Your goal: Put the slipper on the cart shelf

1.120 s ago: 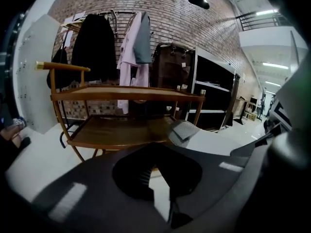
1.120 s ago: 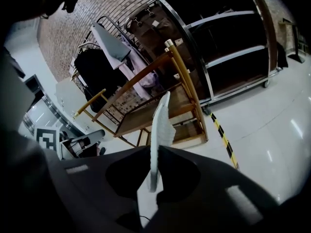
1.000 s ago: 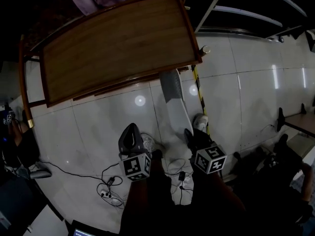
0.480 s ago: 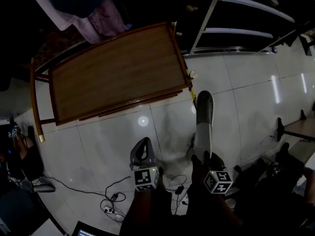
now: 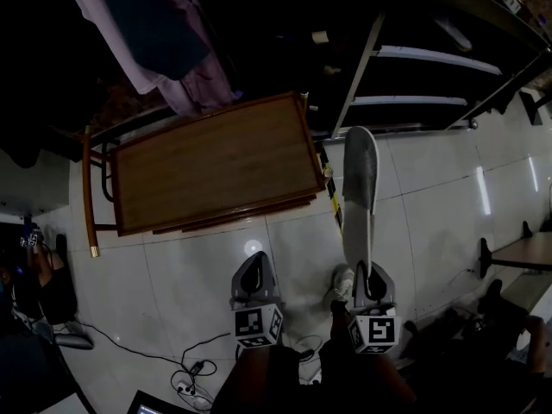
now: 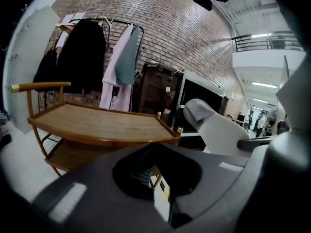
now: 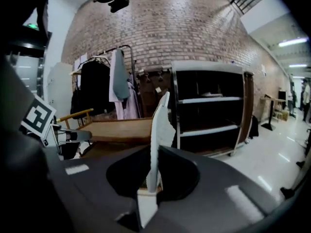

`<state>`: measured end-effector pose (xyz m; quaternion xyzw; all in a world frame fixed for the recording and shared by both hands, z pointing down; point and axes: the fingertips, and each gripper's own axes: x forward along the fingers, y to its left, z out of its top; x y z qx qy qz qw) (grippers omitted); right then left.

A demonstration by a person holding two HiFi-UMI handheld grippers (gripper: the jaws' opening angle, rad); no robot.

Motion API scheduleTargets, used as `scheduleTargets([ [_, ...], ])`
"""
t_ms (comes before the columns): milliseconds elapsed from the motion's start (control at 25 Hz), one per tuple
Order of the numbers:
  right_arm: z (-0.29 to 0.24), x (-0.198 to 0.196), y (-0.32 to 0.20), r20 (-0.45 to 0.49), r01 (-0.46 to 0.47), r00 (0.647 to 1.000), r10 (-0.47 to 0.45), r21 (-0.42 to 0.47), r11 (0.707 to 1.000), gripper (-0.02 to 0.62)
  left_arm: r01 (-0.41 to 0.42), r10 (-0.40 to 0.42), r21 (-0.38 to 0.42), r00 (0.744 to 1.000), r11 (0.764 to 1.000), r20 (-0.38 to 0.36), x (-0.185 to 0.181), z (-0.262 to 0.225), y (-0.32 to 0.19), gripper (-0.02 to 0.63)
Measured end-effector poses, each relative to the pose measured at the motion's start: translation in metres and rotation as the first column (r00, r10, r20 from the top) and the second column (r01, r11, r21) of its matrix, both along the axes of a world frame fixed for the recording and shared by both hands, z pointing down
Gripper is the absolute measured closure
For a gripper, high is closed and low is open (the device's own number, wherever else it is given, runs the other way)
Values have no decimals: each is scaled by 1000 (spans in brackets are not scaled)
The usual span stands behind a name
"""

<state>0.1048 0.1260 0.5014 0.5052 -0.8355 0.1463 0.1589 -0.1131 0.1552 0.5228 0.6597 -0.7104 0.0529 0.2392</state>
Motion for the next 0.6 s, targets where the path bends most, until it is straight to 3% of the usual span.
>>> scheduleTargets([
  [120,-45,-30,-15,27,95,995,-100,140,986,563,53,-54,60,998,997,18,-16,-37,-16,591],
  [240,-90,-55,-24,38,156,984,-172,258,953,563,68,-75,137,996,988,50,-27,-82,-31,591],
  [600,-204,-86,-40,64,180,969,-238,474,862,561,112,-163,319,977,941,136,-52,-206,-44,591],
])
